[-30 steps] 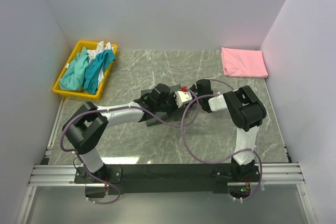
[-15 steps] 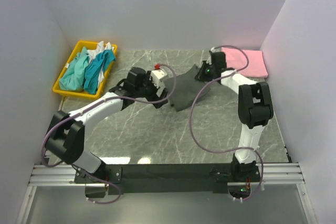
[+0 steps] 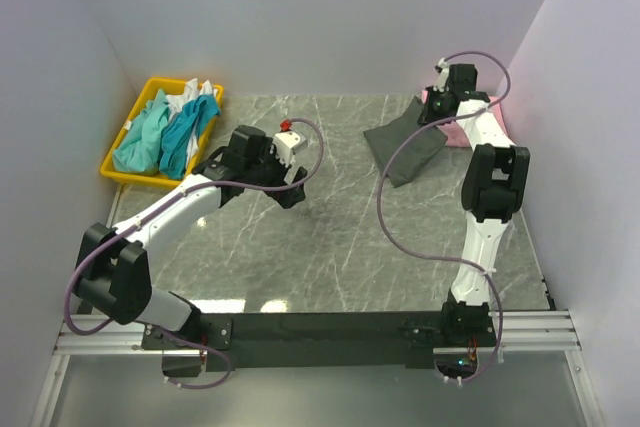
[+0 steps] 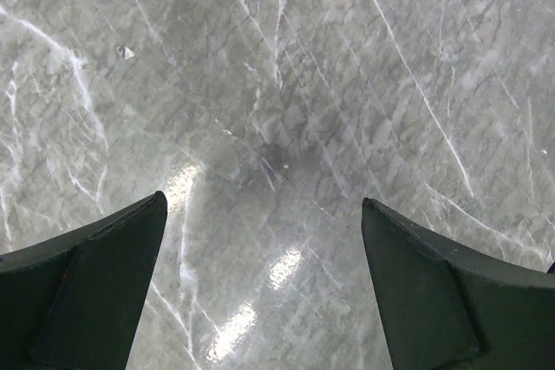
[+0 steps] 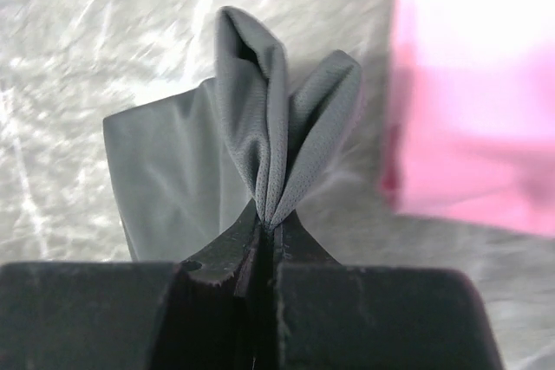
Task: Fold and stack the t-shirts
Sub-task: Neatly place the folded tshirt to the corner
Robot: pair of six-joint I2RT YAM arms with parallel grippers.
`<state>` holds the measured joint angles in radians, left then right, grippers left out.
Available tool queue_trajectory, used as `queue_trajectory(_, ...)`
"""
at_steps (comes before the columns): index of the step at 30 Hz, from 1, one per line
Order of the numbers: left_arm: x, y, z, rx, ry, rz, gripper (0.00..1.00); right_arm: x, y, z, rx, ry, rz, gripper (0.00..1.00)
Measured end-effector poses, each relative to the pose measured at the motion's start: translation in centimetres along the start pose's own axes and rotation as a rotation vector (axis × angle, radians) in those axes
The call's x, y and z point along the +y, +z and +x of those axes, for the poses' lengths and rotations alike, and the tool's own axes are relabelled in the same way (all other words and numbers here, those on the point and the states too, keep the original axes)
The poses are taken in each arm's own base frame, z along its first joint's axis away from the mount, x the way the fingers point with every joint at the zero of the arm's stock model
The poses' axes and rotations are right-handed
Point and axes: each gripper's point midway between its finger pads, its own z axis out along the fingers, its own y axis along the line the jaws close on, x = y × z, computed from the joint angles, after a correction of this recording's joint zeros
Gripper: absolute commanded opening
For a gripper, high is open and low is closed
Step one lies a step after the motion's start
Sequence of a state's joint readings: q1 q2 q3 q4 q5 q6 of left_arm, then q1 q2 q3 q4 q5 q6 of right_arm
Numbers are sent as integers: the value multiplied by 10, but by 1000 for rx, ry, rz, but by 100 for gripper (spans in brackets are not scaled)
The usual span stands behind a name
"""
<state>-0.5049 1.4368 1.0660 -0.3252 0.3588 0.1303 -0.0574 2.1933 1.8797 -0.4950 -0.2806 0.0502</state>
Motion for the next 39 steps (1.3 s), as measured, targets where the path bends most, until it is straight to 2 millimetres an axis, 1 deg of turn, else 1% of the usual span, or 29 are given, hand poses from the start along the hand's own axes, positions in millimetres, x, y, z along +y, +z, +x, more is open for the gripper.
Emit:
queue_trajectory(4, 2, 0, 1, 3, -11, -9, 99, -17, -2, -24, -46, -36, 17, 0)
queue_trajectory(7, 2, 0, 1, 3, -14, -11, 99, -24, -7, -45, -92, -60, 26, 0)
queue_trajectory(12, 4, -1, 1, 4, -16, -20, 99, -28, -10, -83, -185, -111, 35, 0)
queue_trajectory(17, 5, -1, 1, 4, -17, -25, 99, -31, -14, -103, -237, -147, 48, 0)
queue_trajectory(22, 7, -1, 1, 5, -17, -30, 99, -34, -19, -114, -270, -163, 53, 0)
queue_trajectory(32, 8, -1, 2, 5, -20, -33, 100, -56, -27, -118, -279, -157, 79, 0)
queue_trajectory(35, 9, -1, 2, 7, -20, -33, 99, -61, -32, -119, -280, -149, 82, 0)
queue_trajectory(39, 9, 2, 6, 19, -25, -31, 99, -67, -41, -127, -298, -143, 80, 0)
